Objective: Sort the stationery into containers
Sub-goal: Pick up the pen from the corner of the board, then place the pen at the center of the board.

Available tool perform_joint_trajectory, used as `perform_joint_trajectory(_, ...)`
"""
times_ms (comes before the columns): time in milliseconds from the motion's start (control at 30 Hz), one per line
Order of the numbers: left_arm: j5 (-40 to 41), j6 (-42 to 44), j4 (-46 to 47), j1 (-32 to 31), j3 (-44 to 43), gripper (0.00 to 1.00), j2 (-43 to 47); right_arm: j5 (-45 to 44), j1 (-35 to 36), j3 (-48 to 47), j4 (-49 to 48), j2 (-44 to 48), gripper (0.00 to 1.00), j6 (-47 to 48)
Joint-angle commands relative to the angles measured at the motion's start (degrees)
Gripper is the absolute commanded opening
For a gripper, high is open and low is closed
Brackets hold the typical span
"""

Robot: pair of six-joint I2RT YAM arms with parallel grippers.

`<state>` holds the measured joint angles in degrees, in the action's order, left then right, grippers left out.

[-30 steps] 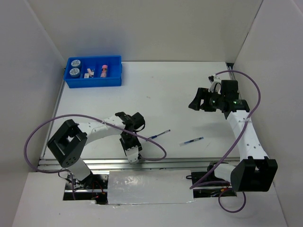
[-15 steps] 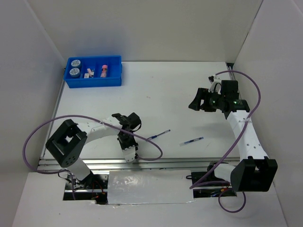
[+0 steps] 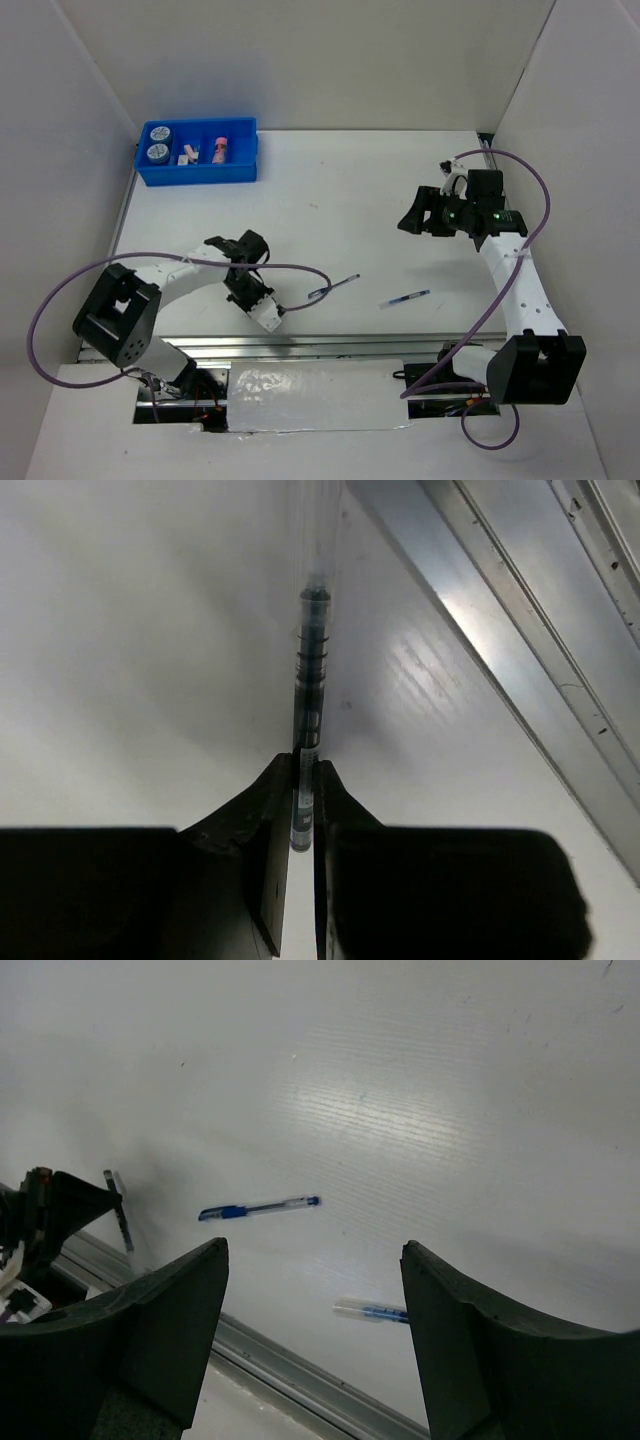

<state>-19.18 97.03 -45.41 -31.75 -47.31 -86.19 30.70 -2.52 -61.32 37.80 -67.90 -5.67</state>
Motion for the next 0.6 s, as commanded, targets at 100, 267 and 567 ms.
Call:
perform_joint_trajectory(100,-11.92,-20.42,-3.99,8.27,-5.94,0.0,5.86,1.12,-0.29,-0.21,0.17,-0.04,0.76,-0.3)
perform_joint_trajectory(267,-19.49,-48.37,-0.05,15.57,-21.57,0.0,1.13,1.29,-0.38,-0.47,-0.27,-0.65,0.76,-0.57)
perform_joint_trajectory(567,-11.53,-100.86,23.83,24.54,-44.96,0.0,-15.65,0.59,-0.73,-3.28,1.75,-3.73,0.76,0.13)
